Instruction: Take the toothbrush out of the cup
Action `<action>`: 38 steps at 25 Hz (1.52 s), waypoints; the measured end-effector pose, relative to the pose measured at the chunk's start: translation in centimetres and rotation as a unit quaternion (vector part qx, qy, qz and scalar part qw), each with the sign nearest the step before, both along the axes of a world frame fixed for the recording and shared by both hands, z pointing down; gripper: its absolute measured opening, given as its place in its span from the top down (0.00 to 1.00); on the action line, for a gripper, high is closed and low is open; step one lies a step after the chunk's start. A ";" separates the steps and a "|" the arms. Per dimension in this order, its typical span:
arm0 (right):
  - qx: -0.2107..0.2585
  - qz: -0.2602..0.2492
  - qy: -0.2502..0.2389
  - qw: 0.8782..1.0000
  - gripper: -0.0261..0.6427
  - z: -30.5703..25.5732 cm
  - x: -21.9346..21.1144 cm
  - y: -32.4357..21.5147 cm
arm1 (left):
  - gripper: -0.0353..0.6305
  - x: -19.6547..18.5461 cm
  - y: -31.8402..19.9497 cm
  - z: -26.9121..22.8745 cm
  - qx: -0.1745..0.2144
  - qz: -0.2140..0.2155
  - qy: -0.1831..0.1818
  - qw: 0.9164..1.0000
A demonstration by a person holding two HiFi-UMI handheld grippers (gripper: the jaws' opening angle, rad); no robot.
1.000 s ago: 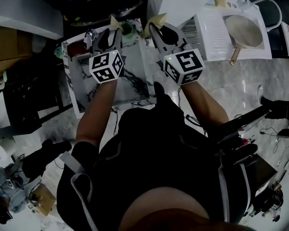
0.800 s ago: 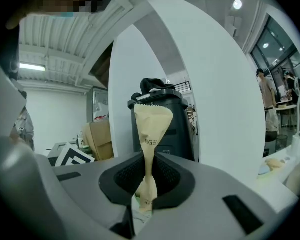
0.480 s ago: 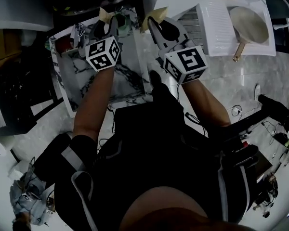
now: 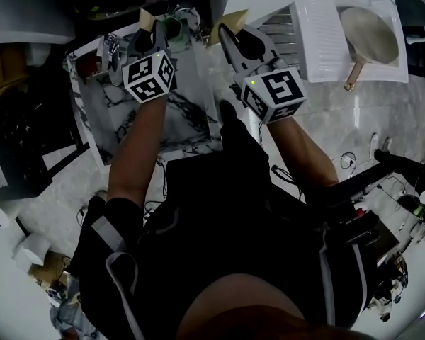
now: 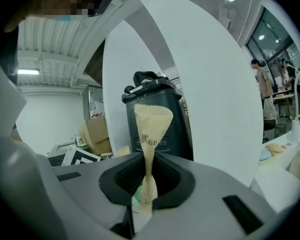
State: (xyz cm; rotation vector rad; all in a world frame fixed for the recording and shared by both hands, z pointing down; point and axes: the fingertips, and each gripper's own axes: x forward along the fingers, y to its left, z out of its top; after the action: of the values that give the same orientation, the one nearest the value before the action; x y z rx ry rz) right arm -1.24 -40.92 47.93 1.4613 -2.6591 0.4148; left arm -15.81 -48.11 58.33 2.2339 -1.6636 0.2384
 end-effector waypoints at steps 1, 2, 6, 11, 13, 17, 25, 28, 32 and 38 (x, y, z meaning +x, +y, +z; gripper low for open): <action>-0.001 0.001 -0.001 1.000 0.89 0.0 0.0 0.0 | 0.88 -0.1 -0.1 0.0 0.001 -0.002 0.000 1.000; -0.002 0.001 -0.002 1.000 0.89 0.0 0.0 0.0 | 0.88 -0.2 -0.1 -0.1 0.002 -0.004 0.001 1.000; 0.001 -0.001 -0.003 1.000 0.89 -0.4 -0.1 -0.1 | 0.89 -0.2 -0.2 -1.3 0.013 -0.007 0.010 1.000; 0.011 -0.003 -0.005 1.000 0.89 -1.6 -0.3 0.2 | 0.89 0.1 0.5 -3.4 0.032 0.004 0.010 0.999; 0.017 -0.003 -0.007 1.000 0.89 -2.3 -0.4 0.2 | 0.89 0.1 0.8 -4.4 0.041 0.006 0.012 0.999; 0.029 -0.003 -0.008 1.000 0.89 -3.6 -0.5 0.6 | 0.89 -0.1 1.5 -6.5 0.059 0.007 0.015 0.998; 0.054 -0.008 -0.010 0.998 0.89 -6.7 -0.8 1.4 | 0.89 -0.6 3.8 -11.0 0.092 0.009 0.022 0.995; 0.065 -0.010 -0.012 0.998 0.89 -8.0 -0.9 1.7 | 0.89 -0.6 5.0 -13.4 0.108 0.010 0.029 0.994; 0.084 -0.022 -0.015 0.996 0.89 -9.4 -0.5 2.7 | 0.89 -0.1 7.7 -16.4 0.137 0.012 0.025 0.990; 0.101 -0.043 -0.015 0.994 0.89 -11.4 -1.5 4.1 | 0.90 -0.9 11.6 -20.1 0.162 0.012 0.010 0.987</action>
State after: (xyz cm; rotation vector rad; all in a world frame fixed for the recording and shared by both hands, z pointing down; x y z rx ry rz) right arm -2.76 -36.84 36.49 1.3910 -2.8483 0.1653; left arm -16.67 -36.51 38.20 2.4779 -1.7715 -0.0554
